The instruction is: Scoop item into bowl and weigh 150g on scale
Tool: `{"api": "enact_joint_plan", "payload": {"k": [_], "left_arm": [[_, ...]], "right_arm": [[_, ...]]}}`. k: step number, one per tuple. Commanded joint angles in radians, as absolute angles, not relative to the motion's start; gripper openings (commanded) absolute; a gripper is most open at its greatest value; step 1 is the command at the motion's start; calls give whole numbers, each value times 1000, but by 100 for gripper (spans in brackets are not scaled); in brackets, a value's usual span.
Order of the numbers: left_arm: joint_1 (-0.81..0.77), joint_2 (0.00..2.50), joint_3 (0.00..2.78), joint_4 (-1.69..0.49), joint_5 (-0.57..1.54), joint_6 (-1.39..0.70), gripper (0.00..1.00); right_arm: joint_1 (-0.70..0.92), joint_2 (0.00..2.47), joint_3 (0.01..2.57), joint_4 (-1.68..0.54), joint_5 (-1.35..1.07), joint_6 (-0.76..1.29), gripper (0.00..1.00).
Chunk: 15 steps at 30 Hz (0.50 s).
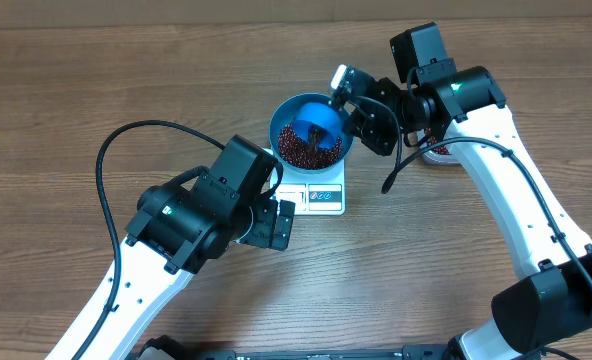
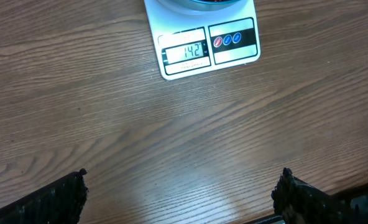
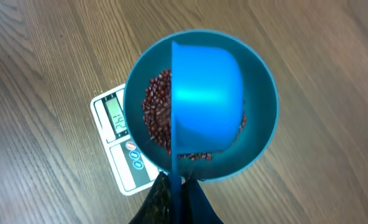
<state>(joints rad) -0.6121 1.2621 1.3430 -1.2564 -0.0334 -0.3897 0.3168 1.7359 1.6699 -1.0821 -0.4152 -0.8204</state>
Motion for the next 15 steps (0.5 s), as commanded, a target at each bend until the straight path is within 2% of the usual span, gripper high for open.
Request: {"api": "enact_joint_plan", "payload": {"k": [1,15], "left_arm": [[-616,1256,1343,-1256,-32,-397,100],[-616,1256,1343,-1256,-32,-397,100]], "right_arm": [[319,1692,1697,-1064,-447,-838,4],[319,1692,1697,-1069,-447,-834,4]]}}
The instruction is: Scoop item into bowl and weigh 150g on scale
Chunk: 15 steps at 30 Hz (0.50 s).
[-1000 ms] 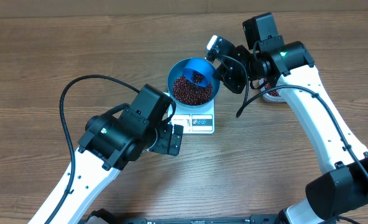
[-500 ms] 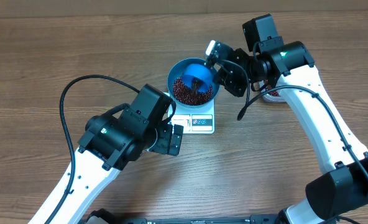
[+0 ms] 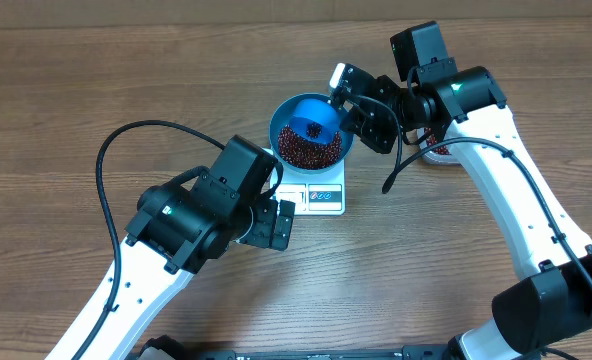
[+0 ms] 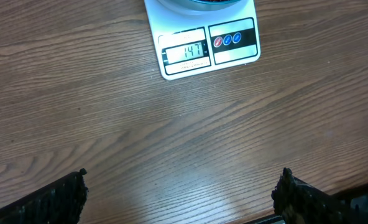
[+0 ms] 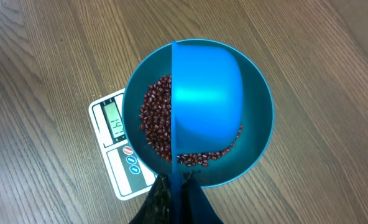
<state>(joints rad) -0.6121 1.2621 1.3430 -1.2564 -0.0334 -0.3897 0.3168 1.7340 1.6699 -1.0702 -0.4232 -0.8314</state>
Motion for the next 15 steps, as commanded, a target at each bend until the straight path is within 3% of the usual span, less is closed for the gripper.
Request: {"api": "enact_joint_plan", "payload": {"k": [1,15], "left_arm": [[-616,1256,1343,-1256,-33,-397,100],[-616,1256,1343,-1256,-32,-397,99]], "right_arm": [[319,1692,1697,-1069,-447,-835,4],[320,1692,1697,-1098,-451,-852,4]]}}
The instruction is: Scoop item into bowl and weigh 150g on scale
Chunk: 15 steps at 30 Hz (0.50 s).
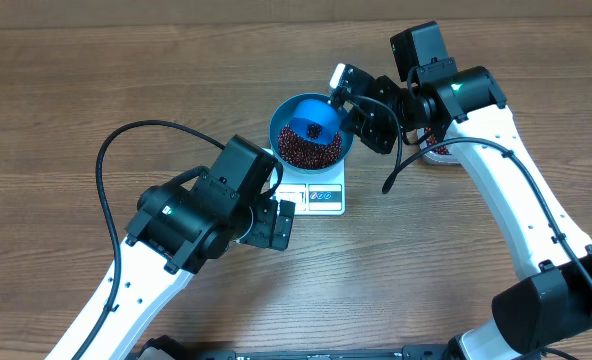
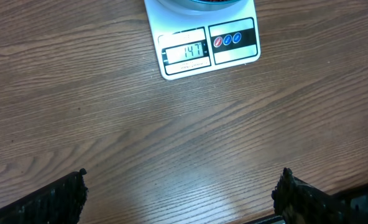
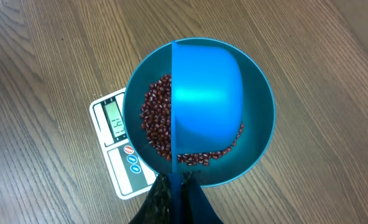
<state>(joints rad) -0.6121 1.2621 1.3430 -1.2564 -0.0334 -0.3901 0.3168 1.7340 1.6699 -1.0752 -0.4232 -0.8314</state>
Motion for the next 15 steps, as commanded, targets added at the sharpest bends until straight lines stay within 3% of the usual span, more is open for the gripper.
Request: {"api": "enact_joint_plan", "payload": {"k": [1,15], "left_arm": [[-616,1256,1343,-1256,-33,-397,100],[-616,1256,1343,-1256,-33,-397,99]], "right_arm": [[319,1692,1697,-1119,-450,-895,4],[319,1694,1697,-1106,-439,-887,4]]}}
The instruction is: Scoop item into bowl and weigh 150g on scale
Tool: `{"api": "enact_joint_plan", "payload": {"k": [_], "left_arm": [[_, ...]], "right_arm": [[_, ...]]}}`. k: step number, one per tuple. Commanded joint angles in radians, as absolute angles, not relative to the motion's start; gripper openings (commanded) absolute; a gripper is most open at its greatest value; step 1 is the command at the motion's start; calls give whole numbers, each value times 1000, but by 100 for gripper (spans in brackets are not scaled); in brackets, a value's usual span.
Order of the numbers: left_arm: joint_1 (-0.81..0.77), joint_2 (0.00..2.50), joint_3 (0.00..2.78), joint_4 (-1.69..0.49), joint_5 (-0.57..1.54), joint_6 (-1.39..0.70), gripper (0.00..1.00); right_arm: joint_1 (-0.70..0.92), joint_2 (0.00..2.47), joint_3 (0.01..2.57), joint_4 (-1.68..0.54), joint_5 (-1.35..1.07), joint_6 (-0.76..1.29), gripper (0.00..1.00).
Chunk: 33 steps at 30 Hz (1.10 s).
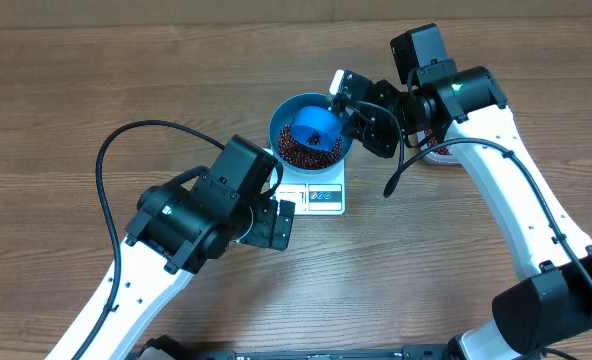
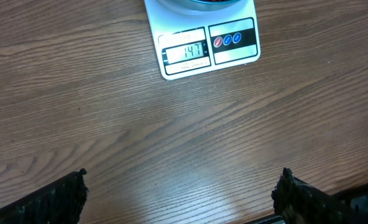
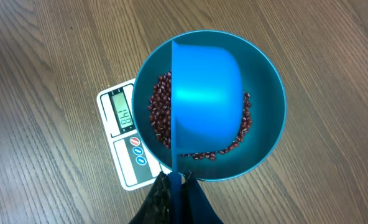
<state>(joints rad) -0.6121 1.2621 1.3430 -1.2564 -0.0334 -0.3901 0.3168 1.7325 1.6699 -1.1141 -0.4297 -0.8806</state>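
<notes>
A blue bowl [image 1: 288, 115] holding dark red beans [image 3: 161, 111] stands on a white scale [image 1: 314, 192]; its display [image 2: 185, 51] reads 147. My right gripper [image 3: 177, 182] is shut on the handle of a blue scoop [image 3: 206, 99], held over the bowl with its underside facing the wrist camera. In the overhead view the scoop [image 1: 319, 123] sits above the beans. My left gripper [image 2: 183, 193] hangs open over bare table in front of the scale, nothing between its fingers.
A second container [image 1: 439, 152] shows partly behind the right arm, to the right of the bowl. A black cable [image 1: 106, 170] loops over the table at the left. The wooden table [image 2: 109, 124] runs on all round.
The right gripper with the scoop has shifted a little, so the bowl and scale sit slightly further right and lower in the right wrist view. The scale still reads 147. Left arm unmoved.
The scale read 142 with the scoop held over the bowl. By the following moment it read 147, and it has stayed there. The right gripper has kept the scoop over the bowl throughout, with small shifts; the left gripper stayed open and still.
</notes>
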Motion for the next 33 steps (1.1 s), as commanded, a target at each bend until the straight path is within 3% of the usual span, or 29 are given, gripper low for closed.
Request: {"api": "enact_joint_plan", "payload": {"k": [1,25,33], "left_arm": [[-616,1256,1343,-1256,-32,-397,100],[-616,1256,1343,-1256,-32,-397,99],[-616,1256,1343,-1256,-33,-397,99]], "right_arm": [[319,1694,1697,-1106,-439,-886,4],[319,1694,1697,-1104,-439,-852,4],[319,1695,1697,-1034,-394,-702,4]]}}
